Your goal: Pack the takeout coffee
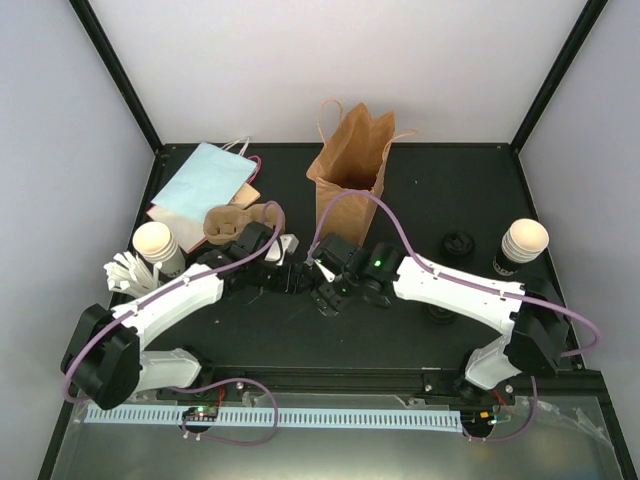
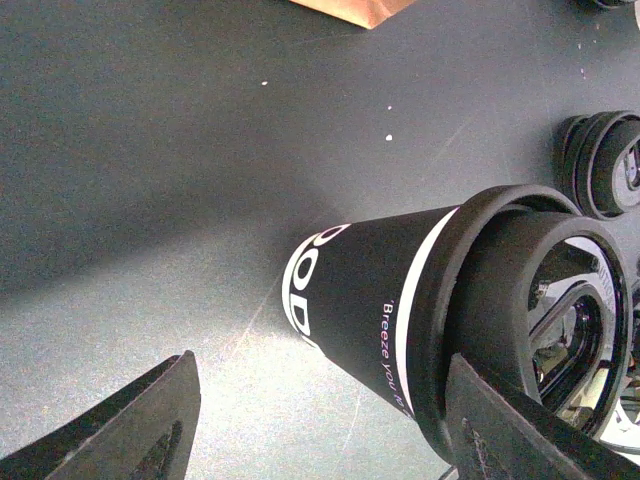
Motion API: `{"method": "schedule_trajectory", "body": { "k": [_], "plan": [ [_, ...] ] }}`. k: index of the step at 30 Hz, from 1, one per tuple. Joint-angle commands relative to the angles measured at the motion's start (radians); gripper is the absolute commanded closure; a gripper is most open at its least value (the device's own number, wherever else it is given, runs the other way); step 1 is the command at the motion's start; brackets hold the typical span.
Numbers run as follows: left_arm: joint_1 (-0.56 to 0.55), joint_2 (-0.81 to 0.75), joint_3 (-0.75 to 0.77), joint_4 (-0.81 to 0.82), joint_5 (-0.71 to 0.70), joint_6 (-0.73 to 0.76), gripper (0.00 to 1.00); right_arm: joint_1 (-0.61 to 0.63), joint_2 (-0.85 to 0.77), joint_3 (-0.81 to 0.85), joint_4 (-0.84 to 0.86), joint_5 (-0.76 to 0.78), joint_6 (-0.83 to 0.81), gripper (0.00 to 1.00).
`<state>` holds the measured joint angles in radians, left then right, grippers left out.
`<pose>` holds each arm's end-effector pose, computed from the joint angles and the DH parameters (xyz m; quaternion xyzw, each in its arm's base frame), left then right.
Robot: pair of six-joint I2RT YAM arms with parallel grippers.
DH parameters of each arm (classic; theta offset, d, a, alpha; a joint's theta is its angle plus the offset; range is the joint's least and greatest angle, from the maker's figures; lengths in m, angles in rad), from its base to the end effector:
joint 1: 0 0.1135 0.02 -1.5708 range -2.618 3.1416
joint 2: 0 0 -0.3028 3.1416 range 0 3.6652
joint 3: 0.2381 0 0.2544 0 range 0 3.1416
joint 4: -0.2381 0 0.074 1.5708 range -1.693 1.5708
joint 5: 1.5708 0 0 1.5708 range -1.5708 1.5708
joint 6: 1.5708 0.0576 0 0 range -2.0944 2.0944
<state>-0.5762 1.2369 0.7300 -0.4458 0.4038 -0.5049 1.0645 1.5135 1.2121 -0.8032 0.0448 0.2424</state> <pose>0.1886 -0.1495 0.2285 0.0942 0.9305 -0.3171 0.1572 0.1553 0.2748 0.2822 -0.3839 0.8938 0.1231 0.1966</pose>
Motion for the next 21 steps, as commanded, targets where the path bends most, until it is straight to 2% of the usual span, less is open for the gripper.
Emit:
{"method": "schedule_trajectory", "body": {
  "k": [1, 9, 21],
  "plan": [
    [0.004, 0.024, 0.065, -0.033, -0.017, 0.025, 0.31, -0.006, -0.040, 0.008, -0.029, 0.044, -0.016, 0.12],
    [0.003, 0.086, 0.113, -0.021, -0.025, 0.036, 0.31, -0.031, 0.042, 0.053, -0.081, 0.030, -0.159, 0.12],
    [0.003, 0.131, 0.147, -0.005, -0.014, 0.036, 0.31, -0.084, 0.072, 0.096, -0.098, -0.001, -0.190, 0.12]
  ]
}}
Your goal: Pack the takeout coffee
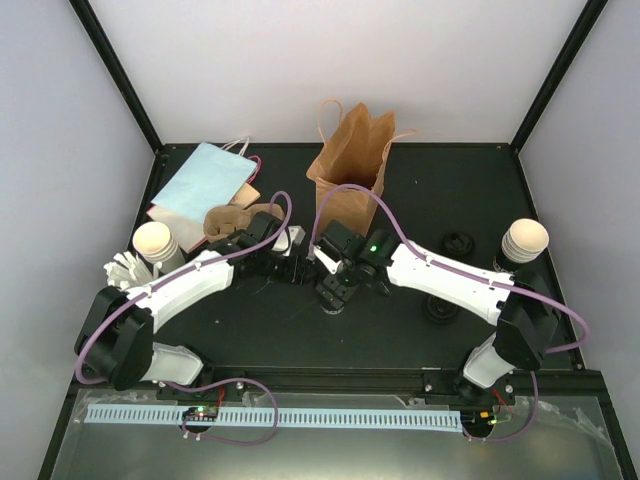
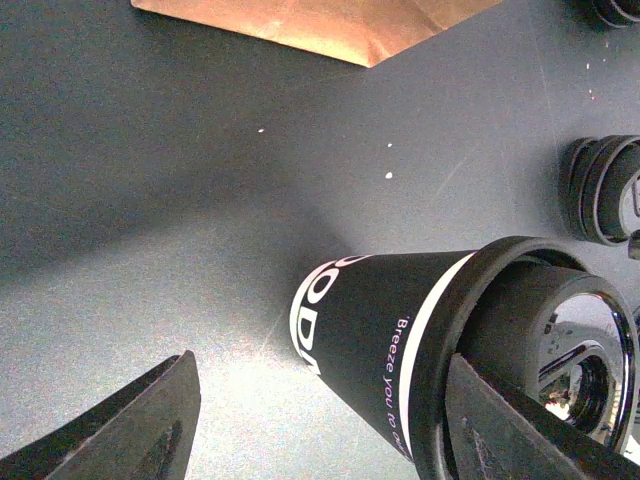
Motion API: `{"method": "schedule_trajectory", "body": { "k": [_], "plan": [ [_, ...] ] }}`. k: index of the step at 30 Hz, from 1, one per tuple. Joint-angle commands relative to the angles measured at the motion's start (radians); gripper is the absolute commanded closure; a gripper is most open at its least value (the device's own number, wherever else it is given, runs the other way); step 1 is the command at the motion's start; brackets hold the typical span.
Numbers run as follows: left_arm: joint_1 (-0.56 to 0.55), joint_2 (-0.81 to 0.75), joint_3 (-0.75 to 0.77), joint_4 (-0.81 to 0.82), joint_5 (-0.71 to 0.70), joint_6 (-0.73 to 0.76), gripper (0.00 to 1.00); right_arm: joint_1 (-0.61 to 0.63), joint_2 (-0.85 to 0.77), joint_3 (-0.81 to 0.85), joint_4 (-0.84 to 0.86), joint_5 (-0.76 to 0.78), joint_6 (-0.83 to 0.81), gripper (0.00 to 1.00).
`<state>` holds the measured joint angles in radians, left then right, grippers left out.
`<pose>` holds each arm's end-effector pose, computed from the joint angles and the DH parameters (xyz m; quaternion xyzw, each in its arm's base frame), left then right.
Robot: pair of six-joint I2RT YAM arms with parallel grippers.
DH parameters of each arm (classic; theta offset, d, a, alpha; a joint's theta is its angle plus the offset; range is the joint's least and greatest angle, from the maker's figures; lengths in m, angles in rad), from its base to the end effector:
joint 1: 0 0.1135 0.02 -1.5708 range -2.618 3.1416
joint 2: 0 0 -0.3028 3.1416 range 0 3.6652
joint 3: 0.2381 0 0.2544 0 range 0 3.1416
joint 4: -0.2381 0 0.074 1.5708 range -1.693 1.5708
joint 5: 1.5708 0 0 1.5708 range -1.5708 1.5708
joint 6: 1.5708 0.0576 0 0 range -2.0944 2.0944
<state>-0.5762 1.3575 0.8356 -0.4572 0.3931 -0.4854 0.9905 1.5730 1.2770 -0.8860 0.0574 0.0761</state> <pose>0.2153 -0.1662 0.2326 0.0995 0.9346 -0.3059 0.1520 0.1807 0.2696 0.2799 -0.4280 0.8825 0.0739 0.1806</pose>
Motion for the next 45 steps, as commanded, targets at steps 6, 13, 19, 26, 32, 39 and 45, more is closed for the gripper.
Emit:
{"method": "schedule_trajectory", "body": {
  "k": [6, 13, 19, 26, 32, 39, 45],
  "plan": [
    [0.003, 0.010, 0.041, 0.007, -0.001, 0.023, 0.31, -0.009, 0.026, 0.031, -0.018, -0.046, -0.045, 0.12],
    [0.004, 0.017, 0.043, 0.012, 0.007, 0.026, 0.31, -0.009, 0.052, 0.041, -0.024, -0.063, -0.050, 0.13],
    [0.003, 0.023, 0.042, 0.016, 0.017, 0.025, 0.31, -0.009, 0.061, 0.048, -0.025, -0.055, -0.045, 0.19],
    [0.003, -0.015, 0.042, 0.001, -0.021, 0.033, 0.30, -0.009, 0.062, 0.048, -0.030, -0.049, -0.041, 0.24],
    [0.003, -0.125, 0.044, -0.037, -0.102, 0.033, 0.27, -0.009, 0.056, 0.042, -0.032, -0.040, -0.034, 0.27],
    [0.003, -0.231, 0.080, -0.108, -0.211, 0.037, 0.21, -0.009, 0.008, 0.057, -0.043, -0.018, -0.015, 0.27],
    [0.004, -0.301, 0.129, -0.145, -0.319, 0.065, 0.12, -0.009, -0.068, 0.072, -0.063, 0.021, 0.017, 0.27]
  ]
}}
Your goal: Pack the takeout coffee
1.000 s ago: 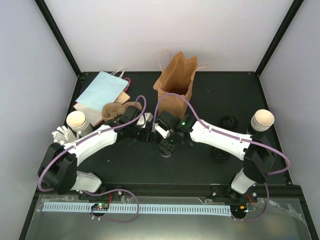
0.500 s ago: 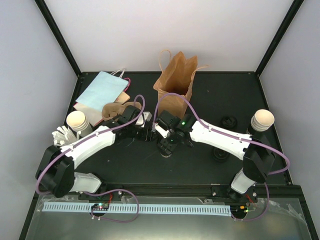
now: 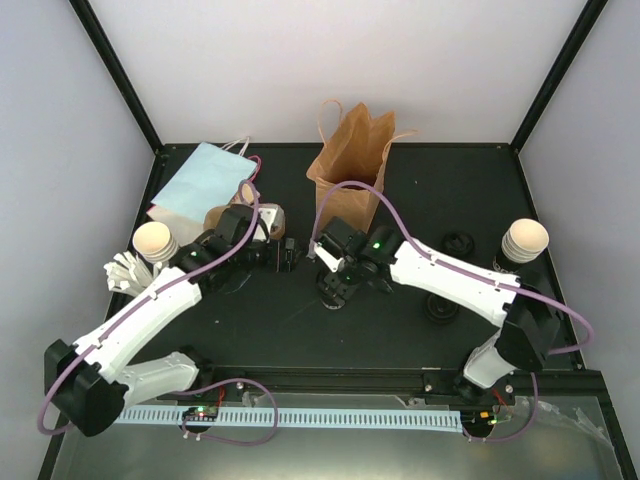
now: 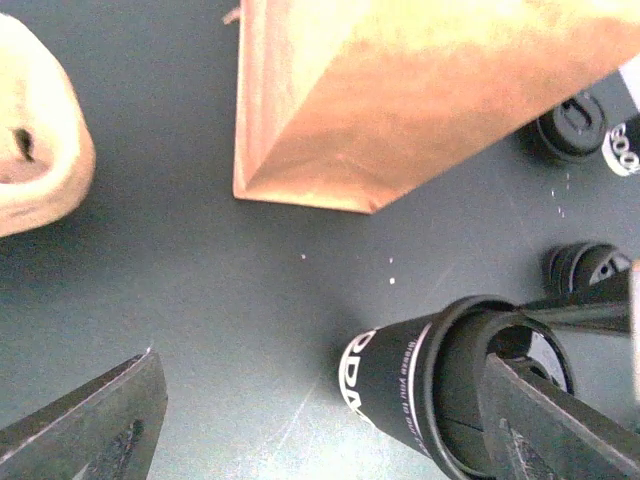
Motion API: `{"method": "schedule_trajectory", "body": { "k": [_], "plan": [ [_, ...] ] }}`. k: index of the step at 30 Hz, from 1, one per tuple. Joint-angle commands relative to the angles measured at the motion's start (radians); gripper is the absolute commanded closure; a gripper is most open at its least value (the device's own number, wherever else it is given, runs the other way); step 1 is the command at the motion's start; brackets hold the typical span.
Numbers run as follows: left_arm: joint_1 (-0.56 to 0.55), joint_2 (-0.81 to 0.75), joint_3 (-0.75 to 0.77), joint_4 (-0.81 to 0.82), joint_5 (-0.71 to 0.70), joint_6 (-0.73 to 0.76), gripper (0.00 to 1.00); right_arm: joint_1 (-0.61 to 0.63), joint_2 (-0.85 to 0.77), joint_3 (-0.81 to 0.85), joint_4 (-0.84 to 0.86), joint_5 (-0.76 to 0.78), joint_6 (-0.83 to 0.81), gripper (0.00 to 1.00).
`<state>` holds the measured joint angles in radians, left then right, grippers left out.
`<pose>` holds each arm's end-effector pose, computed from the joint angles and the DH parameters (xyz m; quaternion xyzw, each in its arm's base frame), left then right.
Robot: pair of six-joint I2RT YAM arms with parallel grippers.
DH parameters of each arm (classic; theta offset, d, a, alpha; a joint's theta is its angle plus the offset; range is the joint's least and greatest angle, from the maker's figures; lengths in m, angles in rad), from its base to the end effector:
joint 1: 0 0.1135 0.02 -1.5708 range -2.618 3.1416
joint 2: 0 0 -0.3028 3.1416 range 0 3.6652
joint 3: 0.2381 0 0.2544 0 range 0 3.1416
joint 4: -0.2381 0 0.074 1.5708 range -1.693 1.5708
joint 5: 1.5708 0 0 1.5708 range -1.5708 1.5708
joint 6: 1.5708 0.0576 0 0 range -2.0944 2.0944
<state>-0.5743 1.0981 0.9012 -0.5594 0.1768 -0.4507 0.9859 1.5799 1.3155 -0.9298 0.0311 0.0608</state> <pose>0.1888 -0.1342 0.3039 0.0914 0.9107 -0.2641 0.3041 0.1812 0.2704 0.2872 -0.4357 0.8803 0.0803 0.1698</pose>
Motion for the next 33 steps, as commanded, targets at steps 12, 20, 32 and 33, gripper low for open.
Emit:
{"method": "schedule_trajectory", "body": {
  "k": [12, 20, 32, 33],
  "plan": [
    [0.020, 0.056, 0.332, 0.012, -0.191, 0.131, 0.01, -0.010, -0.269, 0.114, -0.094, 0.155, 0.101, 0.28],
    [0.028, 0.388, 0.714, -0.088, -0.179, 0.207, 0.01, -0.010, -0.392, 0.182, -0.148, 0.195, 0.124, 0.30],
    [0.036, 0.799, 1.163, -0.283, -0.099, 0.229, 0.19, -0.013, -0.503, 0.075, -0.199, 0.236, 0.176, 0.30],
    [0.036, 0.808, 1.170, -0.281, -0.093, 0.232, 0.27, -0.013, -0.512, 0.057, -0.199, 0.237, 0.186, 0.30]
  ]
}}
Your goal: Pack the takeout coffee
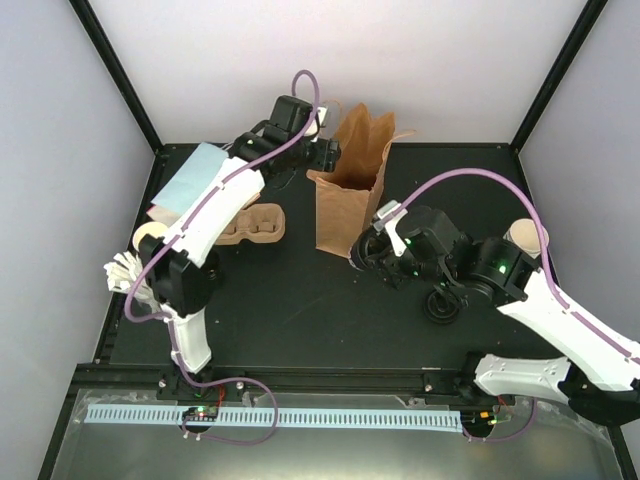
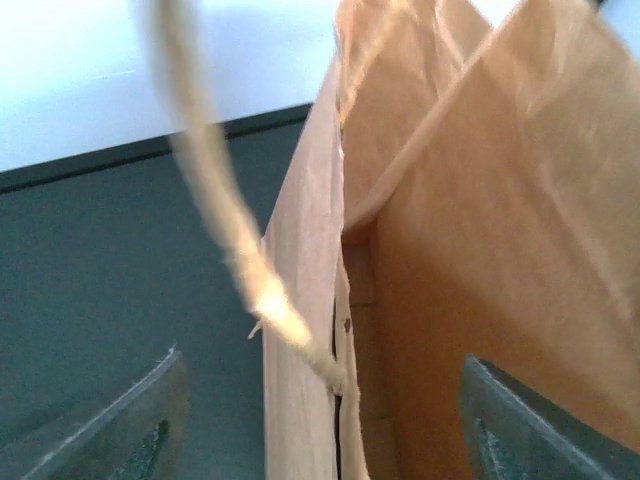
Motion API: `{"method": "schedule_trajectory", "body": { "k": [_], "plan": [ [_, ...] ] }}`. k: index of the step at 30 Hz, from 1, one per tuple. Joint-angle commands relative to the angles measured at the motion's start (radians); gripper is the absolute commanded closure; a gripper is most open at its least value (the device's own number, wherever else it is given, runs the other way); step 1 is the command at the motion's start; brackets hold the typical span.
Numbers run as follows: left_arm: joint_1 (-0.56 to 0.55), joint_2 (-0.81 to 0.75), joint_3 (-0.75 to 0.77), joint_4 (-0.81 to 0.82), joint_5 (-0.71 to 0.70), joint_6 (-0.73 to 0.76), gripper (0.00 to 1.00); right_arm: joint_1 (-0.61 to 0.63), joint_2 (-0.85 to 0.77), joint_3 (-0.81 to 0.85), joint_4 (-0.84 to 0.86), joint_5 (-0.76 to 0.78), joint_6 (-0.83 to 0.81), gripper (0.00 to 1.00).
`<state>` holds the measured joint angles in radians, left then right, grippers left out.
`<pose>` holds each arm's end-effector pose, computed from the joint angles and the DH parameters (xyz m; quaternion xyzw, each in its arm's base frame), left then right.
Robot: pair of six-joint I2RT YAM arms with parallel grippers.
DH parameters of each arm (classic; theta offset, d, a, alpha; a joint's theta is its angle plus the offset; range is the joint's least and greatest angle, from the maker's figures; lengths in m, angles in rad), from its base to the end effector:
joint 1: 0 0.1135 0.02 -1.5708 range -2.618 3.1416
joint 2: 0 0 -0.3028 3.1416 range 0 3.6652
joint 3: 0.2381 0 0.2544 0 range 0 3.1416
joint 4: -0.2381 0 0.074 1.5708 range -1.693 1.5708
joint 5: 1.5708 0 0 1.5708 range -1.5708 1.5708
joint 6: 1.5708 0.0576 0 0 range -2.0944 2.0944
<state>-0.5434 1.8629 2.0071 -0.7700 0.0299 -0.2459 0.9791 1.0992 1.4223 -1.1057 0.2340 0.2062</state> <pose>0.3842 -0.2341 0.4213 0.1387 0.8795 -0.1873 0.4150 0.1171 0.1503 0.4270 -0.3041 0.8663 0.1236 0.3765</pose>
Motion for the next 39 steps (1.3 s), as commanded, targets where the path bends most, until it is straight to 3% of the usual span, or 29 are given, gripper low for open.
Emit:
{"method": "schedule_trajectory", "body": {
  "k": [1, 7, 8, 15, 18, 23, 29, 33, 35, 39],
  "plan": [
    [0.005, 0.049, 0.075, -0.067, 0.058, 0.033, 0.36, -0.006, -0.041, -0.070, -0.023, 0.034, 0.051, 0.30],
    [0.004, 0.031, 0.108, -0.061, 0.075, 0.139, 0.95, -0.008, -0.104, -0.191, -0.004, 0.012, 0.138, 0.32],
    [0.004, 0.025, 0.114, -0.064, 0.072, 0.164, 0.98, -0.008, -0.112, -0.220, 0.003, 0.002, 0.160, 0.32],
    [-0.054, -0.100, 0.051, -0.052, -0.037, 0.352, 0.98, -0.021, -0.136, -0.394, 0.077, 0.028, 0.278, 0.35],
    [-0.151, -0.257, -0.168, 0.082, -0.205, 0.466, 0.98, -0.032, -0.148, -0.469, 0.135, 0.021, 0.322, 0.36],
    [-0.362, -0.512, -0.655, 0.543, -0.550, 0.686, 0.98, -0.037, -0.179, -0.576, 0.219, 0.024, 0.373, 0.36],
    [-0.446, -0.647, -0.801, 0.591, -0.545, 0.616, 0.99, -0.036, -0.158, -0.575, 0.210, 0.063, 0.399, 0.36],
    [-0.490, -0.697, -0.919, 0.763, -0.624, 0.624, 0.99, -0.035, -0.151, -0.575, 0.202, 0.091, 0.412, 0.36],
    [-0.458, -0.680, -0.853, 0.673, -0.617, 0.504, 0.98, -0.037, -0.152, -0.570, 0.206, 0.104, 0.411, 0.36],
    [-0.354, -0.594, -0.613, 0.385, -0.427, 0.302, 0.98, -0.063, -0.136, -0.526, 0.183, 0.137, 0.393, 0.36]
  ]
}}
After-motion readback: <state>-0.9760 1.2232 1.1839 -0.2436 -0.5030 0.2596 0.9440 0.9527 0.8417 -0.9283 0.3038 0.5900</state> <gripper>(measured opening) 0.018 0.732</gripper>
